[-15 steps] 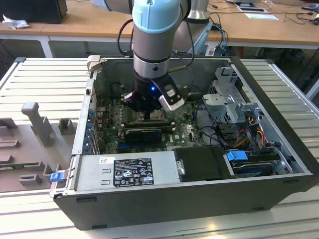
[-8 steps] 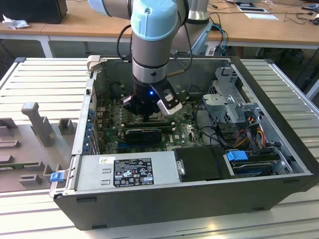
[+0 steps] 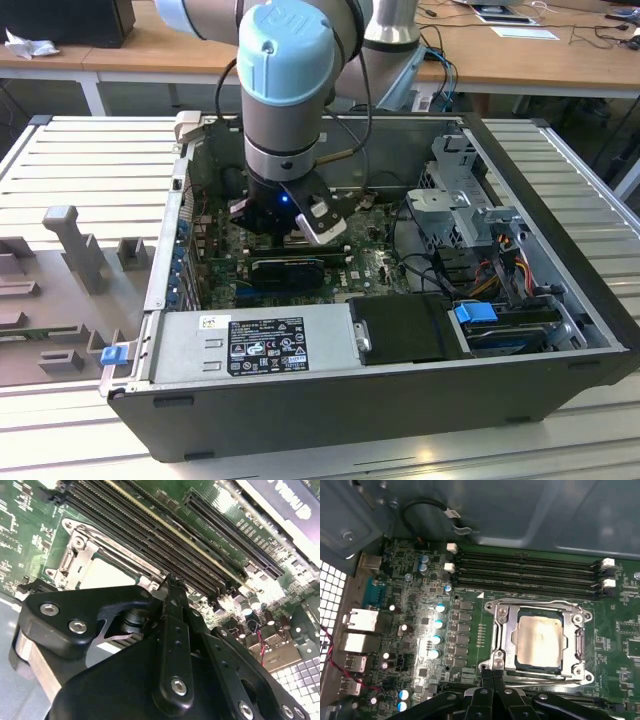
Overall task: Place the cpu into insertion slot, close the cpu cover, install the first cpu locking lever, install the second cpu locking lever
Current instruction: 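Install the second cpu locking lever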
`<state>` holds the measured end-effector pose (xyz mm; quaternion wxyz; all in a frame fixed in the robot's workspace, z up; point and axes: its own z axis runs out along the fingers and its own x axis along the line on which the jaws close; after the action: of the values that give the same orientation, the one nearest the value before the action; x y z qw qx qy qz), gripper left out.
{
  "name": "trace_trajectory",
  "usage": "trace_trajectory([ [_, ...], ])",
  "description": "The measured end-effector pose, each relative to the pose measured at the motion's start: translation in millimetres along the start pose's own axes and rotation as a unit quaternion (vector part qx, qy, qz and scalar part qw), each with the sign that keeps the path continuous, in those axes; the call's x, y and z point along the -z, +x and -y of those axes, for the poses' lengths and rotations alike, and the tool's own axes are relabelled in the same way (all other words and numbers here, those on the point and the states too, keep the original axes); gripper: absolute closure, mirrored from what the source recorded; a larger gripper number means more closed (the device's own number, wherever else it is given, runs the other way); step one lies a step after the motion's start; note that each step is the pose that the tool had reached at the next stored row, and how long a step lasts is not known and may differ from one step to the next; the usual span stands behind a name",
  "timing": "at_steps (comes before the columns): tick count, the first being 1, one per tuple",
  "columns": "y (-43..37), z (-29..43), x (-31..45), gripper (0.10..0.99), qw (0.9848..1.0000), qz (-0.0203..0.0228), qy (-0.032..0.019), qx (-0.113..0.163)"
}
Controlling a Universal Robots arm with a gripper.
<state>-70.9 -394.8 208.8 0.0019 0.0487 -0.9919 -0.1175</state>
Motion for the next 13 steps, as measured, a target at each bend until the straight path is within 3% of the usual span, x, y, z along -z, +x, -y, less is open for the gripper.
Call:
trace_trajectory([
  [6,1.8,3.2,-4.8,0.980,0.9999,0.0014,-0.0154,0.000],
  [9,1.9,4.5,-9.2,0.980,0.9996,0.0026,-0.0267,0.000],
  [13,2.8,5.9,-14.1,0.980,0.9994,0.0032,-0.0350,0.000],
])
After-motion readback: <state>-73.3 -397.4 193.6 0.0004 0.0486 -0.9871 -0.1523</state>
